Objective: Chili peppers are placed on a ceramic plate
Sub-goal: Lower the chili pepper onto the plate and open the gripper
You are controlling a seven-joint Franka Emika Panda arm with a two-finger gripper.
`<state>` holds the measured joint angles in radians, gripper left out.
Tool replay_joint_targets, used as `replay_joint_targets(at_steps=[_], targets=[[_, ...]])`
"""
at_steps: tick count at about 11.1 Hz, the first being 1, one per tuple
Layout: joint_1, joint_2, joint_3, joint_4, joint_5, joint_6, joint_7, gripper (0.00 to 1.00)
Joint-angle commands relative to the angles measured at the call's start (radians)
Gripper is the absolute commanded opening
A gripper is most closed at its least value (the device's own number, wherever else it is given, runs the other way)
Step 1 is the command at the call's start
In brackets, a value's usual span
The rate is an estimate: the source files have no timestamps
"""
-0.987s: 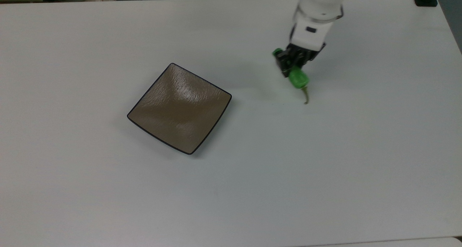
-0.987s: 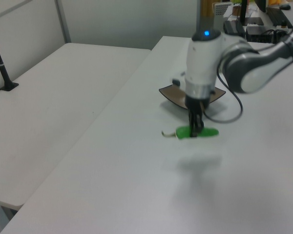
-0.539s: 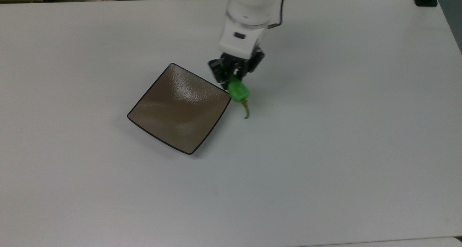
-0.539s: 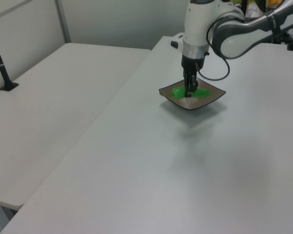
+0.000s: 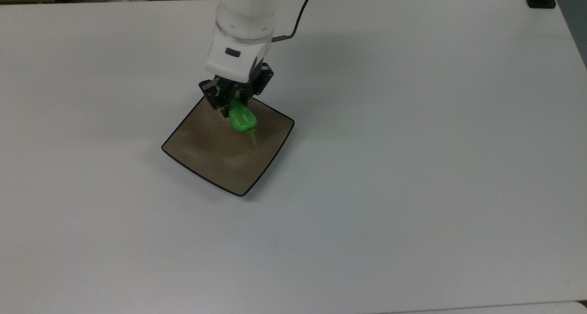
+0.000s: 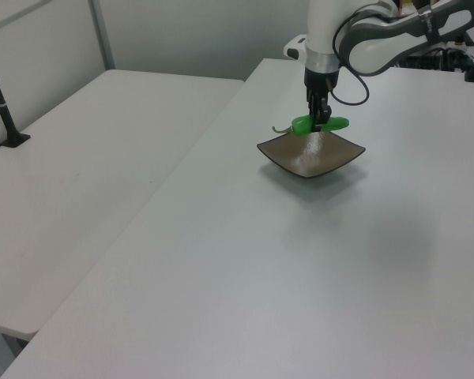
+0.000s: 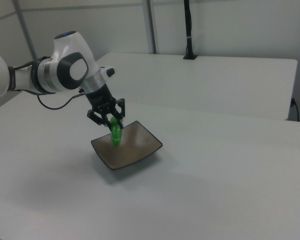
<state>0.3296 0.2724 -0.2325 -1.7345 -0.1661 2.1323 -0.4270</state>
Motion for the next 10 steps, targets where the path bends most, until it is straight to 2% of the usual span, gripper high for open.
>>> replay_joint_targets(at_steps=[1,7,10], targets=[[-0.017,0.011,-0.005,-0.007,0.014,0.027,-0.032,1.00],[-0.023,0.021,-0.005,0.000,0.016,0.032,-0.016,1.00],[-0.038,-0.011,-0.004,0.003,0.074,0.009,0.005,1.00]])
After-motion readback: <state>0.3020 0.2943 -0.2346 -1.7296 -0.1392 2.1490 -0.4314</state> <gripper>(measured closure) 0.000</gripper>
